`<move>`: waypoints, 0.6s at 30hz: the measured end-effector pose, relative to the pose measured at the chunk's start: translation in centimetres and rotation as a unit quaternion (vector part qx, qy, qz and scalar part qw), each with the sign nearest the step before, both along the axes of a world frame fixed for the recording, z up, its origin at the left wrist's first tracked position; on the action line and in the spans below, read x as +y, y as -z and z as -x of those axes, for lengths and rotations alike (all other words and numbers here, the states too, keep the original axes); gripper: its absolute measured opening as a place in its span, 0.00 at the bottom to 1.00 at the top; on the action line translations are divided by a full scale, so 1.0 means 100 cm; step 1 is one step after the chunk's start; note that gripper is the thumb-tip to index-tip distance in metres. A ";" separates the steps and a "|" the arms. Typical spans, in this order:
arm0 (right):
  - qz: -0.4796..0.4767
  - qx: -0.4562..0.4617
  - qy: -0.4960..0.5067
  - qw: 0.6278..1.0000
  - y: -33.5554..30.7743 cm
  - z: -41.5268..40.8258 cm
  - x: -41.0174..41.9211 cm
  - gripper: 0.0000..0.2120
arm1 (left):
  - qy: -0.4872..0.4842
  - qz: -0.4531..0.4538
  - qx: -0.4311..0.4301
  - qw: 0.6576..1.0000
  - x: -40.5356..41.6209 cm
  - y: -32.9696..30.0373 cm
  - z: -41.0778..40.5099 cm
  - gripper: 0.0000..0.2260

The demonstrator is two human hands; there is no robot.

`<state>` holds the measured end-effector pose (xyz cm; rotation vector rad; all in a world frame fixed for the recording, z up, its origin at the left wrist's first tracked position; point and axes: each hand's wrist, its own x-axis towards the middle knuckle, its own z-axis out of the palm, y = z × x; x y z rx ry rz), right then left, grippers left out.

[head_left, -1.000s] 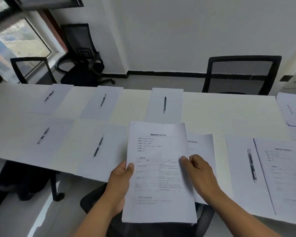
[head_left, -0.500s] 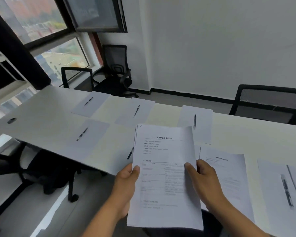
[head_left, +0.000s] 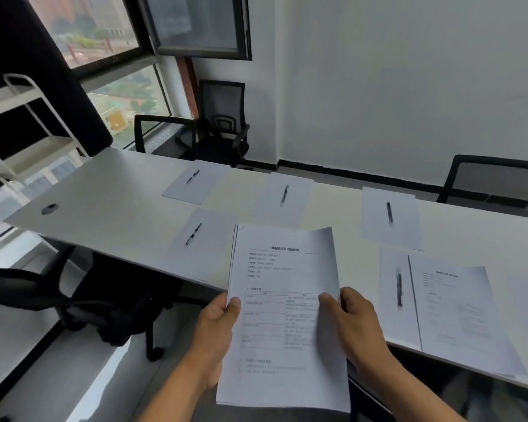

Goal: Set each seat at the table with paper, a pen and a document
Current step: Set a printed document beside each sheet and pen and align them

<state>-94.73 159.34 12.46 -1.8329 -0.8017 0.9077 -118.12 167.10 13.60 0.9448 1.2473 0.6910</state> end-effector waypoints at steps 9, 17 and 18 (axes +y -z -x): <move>0.010 -0.006 0.010 1.000 0.009 0.023 0.021 0.21 | -0.002 0.047 -0.012 0.999 0.025 0.012 0.022 0.14; 0.045 0.075 0.013 0.996 0.045 0.010 0.065 0.19 | 0.003 0.096 0.025 0.995 0.081 0.032 0.011 0.15; 0.051 0.079 0.012 0.995 0.049 0.008 0.071 0.18 | 0.000 0.101 0.026 0.995 0.090 0.035 0.008 0.15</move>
